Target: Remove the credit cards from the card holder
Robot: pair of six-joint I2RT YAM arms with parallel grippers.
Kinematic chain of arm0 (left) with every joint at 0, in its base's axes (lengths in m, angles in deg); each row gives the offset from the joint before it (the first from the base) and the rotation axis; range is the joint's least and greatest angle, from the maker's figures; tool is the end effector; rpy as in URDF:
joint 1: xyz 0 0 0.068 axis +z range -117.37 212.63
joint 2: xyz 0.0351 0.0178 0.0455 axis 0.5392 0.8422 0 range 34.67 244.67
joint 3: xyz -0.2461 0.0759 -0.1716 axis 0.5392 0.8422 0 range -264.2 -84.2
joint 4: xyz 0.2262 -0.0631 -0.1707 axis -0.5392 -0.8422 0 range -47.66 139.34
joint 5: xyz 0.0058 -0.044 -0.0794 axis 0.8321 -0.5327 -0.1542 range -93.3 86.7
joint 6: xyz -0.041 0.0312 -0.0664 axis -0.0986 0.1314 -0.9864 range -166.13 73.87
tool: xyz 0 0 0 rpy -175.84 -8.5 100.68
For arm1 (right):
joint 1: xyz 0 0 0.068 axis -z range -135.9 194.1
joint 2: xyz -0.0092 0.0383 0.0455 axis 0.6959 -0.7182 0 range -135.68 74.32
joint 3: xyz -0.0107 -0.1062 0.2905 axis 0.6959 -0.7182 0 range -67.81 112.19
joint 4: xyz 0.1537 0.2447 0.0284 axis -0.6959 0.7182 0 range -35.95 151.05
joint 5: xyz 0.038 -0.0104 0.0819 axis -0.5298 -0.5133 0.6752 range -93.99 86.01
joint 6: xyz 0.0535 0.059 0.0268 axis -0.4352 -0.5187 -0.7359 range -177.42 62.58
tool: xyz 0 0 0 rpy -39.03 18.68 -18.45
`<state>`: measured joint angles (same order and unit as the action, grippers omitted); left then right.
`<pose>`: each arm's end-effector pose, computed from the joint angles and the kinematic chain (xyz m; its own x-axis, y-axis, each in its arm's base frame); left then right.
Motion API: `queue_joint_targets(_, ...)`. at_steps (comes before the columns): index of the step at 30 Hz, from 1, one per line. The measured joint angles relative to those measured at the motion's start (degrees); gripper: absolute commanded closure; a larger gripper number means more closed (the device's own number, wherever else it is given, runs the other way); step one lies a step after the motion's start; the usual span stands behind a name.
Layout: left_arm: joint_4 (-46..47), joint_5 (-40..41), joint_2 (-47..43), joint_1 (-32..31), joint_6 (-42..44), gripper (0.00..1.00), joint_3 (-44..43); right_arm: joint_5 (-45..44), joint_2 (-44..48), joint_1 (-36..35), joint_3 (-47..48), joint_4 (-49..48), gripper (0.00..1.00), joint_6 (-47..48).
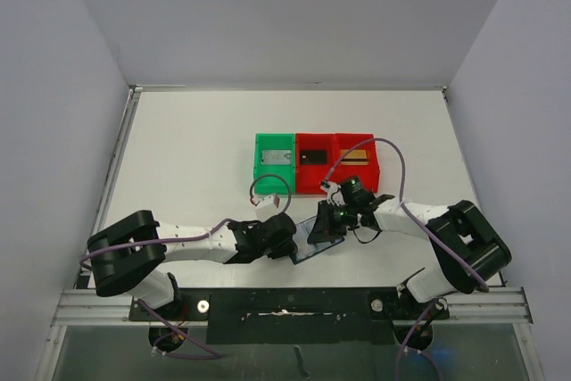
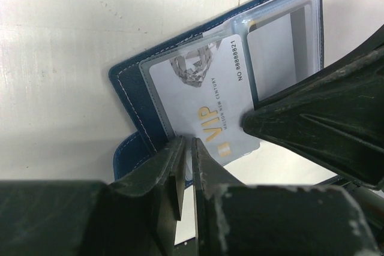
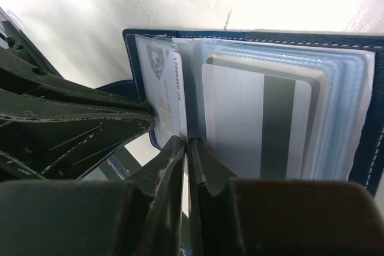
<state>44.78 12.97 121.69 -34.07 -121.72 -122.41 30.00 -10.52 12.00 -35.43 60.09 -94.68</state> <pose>0.1445 -0.2833 0.1308 -0.8689 -0.3331 -0.3662 -0.1045 0.8465 -0.5220 0.2144 0.1830 0.1169 -0.9915 -0.0294 -0.1271 -0.1103 0.7098 0.6957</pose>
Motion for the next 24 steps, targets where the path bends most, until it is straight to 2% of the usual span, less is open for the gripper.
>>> queue_joint_targets(2, -0.02, 0.0, 0.0, 0.0, 0.0, 0.91, 0.0, 0.9, 0.24, 0.66, -0.02, -0.07, 1.0, 0.02)
queue_joint_targets(13, 0.63, -0.09, 1.25, -0.02, 0.02, 0.92, -0.76, 6.64, 1.14, 4.81, -3.06, -2.32, 1.0, 0.76)
queue_joint_targets(24, -1.51, 0.13, 2.32, -0.28, 1.92, 0.93, -2.64, 6.49, 6.19, 8.02, -8.37, -5.33, 1.0, -3.06)
